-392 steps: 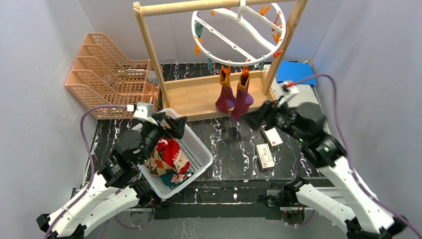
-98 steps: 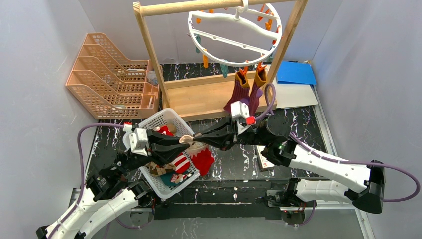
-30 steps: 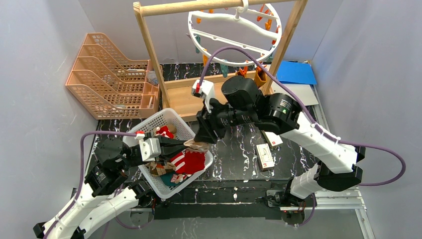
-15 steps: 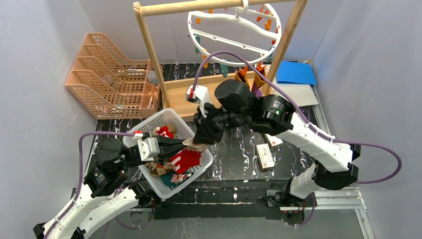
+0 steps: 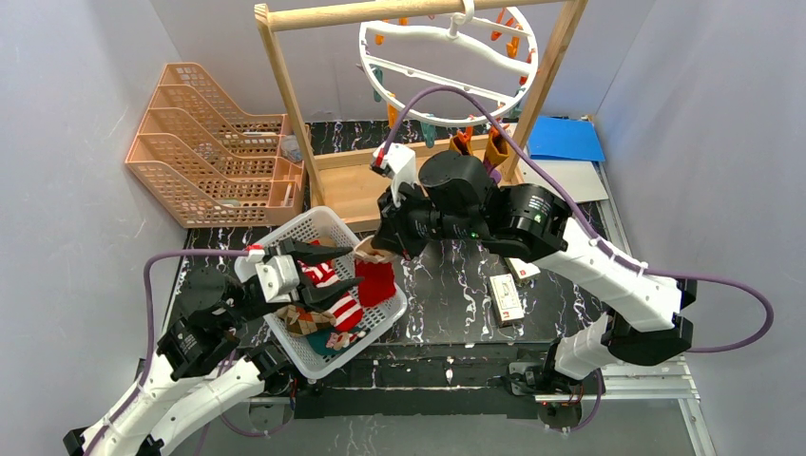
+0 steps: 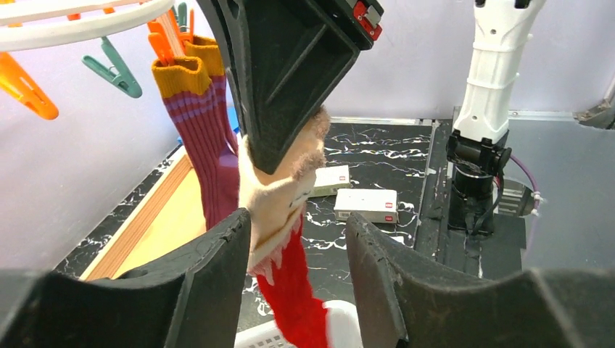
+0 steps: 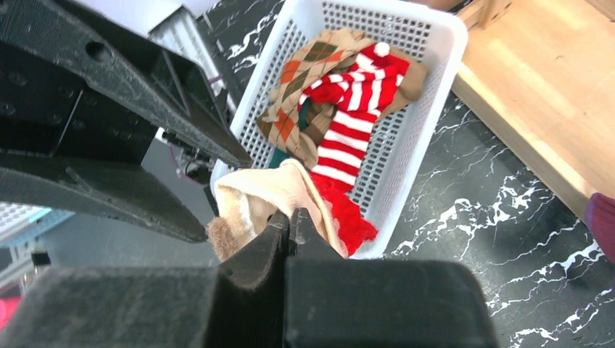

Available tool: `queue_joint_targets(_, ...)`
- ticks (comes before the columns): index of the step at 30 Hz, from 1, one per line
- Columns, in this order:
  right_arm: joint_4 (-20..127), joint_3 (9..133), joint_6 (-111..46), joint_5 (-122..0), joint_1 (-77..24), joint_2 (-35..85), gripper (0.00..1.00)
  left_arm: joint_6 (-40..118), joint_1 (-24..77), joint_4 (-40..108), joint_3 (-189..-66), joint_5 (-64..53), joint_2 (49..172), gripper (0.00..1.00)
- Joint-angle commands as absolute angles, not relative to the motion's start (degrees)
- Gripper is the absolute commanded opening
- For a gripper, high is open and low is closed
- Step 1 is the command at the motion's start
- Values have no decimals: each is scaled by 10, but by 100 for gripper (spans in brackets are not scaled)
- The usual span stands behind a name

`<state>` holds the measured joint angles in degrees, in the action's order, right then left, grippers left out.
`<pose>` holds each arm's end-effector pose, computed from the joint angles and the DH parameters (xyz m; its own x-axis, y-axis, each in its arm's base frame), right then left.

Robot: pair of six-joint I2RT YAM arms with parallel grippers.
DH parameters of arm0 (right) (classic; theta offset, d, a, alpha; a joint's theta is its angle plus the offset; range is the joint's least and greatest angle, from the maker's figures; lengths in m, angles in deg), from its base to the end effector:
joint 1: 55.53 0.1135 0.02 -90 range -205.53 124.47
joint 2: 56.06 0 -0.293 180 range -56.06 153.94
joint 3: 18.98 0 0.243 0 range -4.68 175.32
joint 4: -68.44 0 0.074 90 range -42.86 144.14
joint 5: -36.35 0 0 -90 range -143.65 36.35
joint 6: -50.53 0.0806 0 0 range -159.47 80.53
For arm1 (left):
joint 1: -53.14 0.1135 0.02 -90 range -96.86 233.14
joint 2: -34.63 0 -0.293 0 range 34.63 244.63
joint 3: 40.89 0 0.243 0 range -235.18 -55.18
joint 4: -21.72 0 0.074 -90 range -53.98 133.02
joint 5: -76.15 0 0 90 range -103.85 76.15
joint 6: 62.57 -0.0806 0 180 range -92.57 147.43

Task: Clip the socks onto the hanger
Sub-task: Pick up the sock from the bin.

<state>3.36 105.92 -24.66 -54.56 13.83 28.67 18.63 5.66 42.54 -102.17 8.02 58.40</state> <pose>0.1112 0.2990 0.4969 -0.3840 -0.2944 -0.8751 -0.8716 0.4285 0.2383 0.0368 -0.0845 0.4223 0.3333 -0.1535 -0.9302 0.8846 0.3923 0.2523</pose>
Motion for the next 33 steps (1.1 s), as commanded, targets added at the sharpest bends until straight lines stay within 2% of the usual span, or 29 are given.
queue_joint_targets(1, 106, 1050, -200, -464, 139, 266, 1, 204, 55, 406, -1023, 48, 590, 49)
queue_joint_targets(10, 168, 1038, -113, -430, 139, 270, 1, 220, 55, 373, -1028, -34, 627, 51)
queue_joint_targets(20, 190, 1023, -50, -434, 139, 273, 1, 200, 55, 296, -997, -107, 592, 52)
queue_joint_targets(26, 213, 1004, -27, -428, 139, 269, 1, 182, 55, 272, -972, -76, 567, 58)
queue_joint_targets(33, 240, 999, -8, -456, 139, 276, 1, 175, 55, 273, -974, -72, 572, 59)
